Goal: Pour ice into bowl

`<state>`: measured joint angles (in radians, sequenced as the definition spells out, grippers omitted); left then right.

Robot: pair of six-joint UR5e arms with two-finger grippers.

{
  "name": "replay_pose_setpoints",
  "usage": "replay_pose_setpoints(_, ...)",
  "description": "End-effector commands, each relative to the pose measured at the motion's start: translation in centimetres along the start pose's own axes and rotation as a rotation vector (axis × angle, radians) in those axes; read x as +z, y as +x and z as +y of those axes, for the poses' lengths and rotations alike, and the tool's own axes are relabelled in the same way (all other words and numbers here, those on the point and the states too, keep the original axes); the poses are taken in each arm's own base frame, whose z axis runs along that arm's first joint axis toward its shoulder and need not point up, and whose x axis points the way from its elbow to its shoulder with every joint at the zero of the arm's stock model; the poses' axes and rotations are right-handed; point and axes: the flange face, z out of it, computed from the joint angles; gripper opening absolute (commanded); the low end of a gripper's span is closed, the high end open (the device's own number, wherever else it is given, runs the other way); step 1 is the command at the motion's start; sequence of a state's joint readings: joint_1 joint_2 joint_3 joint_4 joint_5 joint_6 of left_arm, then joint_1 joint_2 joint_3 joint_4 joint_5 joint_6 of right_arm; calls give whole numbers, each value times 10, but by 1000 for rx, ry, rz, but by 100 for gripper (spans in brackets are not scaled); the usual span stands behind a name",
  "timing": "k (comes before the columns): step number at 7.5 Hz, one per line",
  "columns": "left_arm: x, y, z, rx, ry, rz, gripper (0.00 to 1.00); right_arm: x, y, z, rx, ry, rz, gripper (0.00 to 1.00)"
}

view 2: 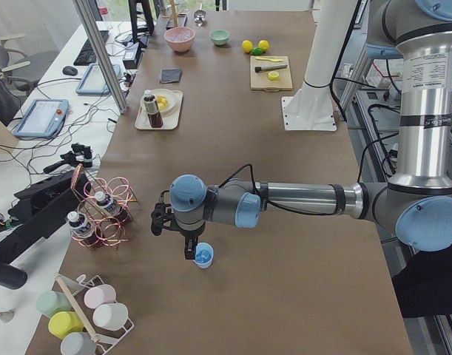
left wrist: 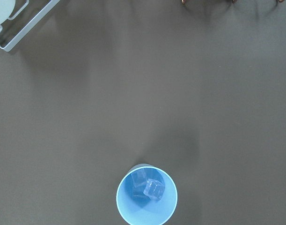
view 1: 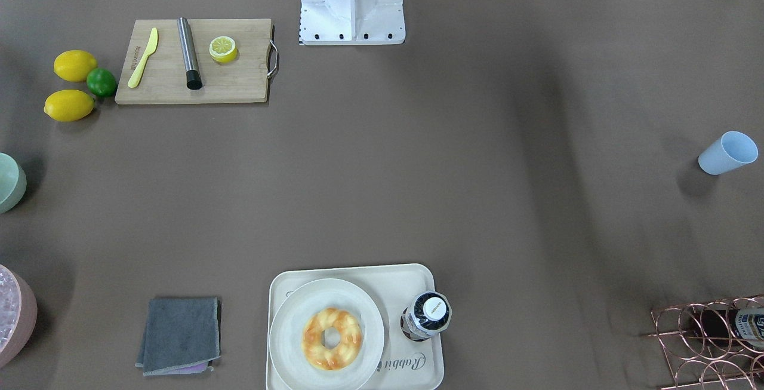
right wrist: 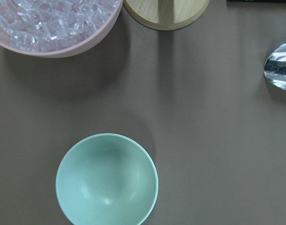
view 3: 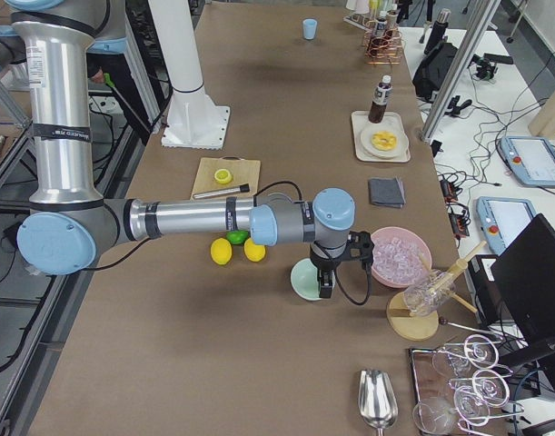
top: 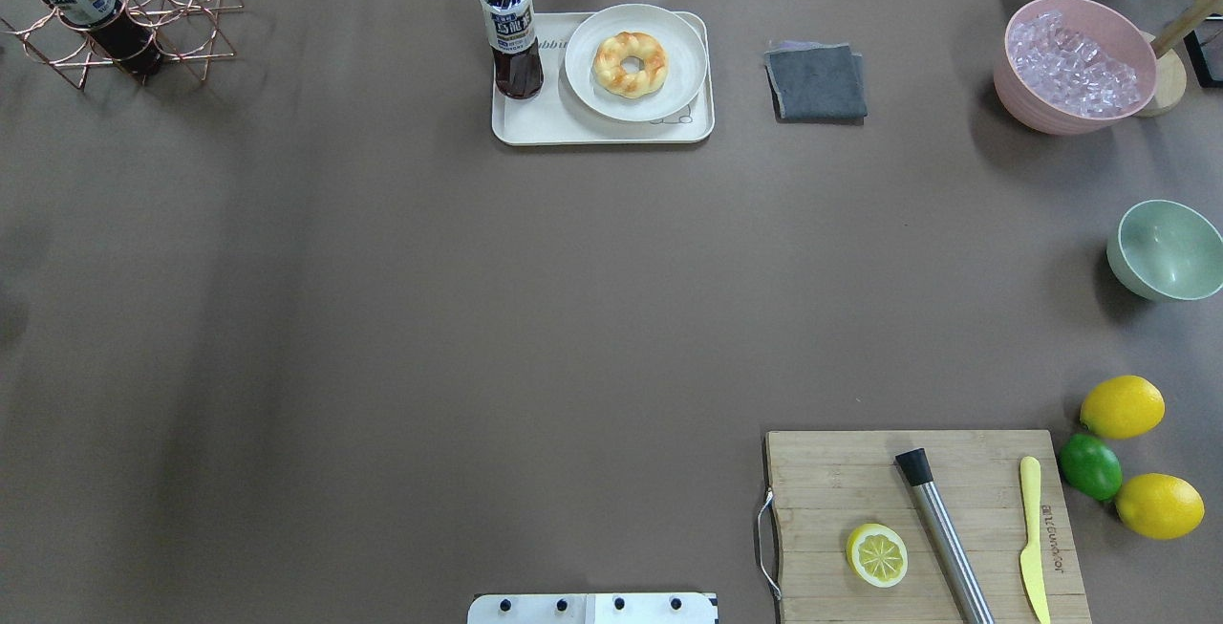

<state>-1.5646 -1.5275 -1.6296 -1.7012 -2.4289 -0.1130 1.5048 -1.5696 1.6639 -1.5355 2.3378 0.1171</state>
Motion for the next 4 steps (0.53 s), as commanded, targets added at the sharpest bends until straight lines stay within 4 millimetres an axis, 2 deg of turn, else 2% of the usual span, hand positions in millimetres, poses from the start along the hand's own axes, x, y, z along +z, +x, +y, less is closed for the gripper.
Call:
replay_pose_setpoints(1,-3,3,0,4,5,-2,97,1,2,7,2,-4,0,99)
replay_pose_setpoints(4,-15,-4,0,-12,29,-1,97,2,2,7,3,-5,-1,99)
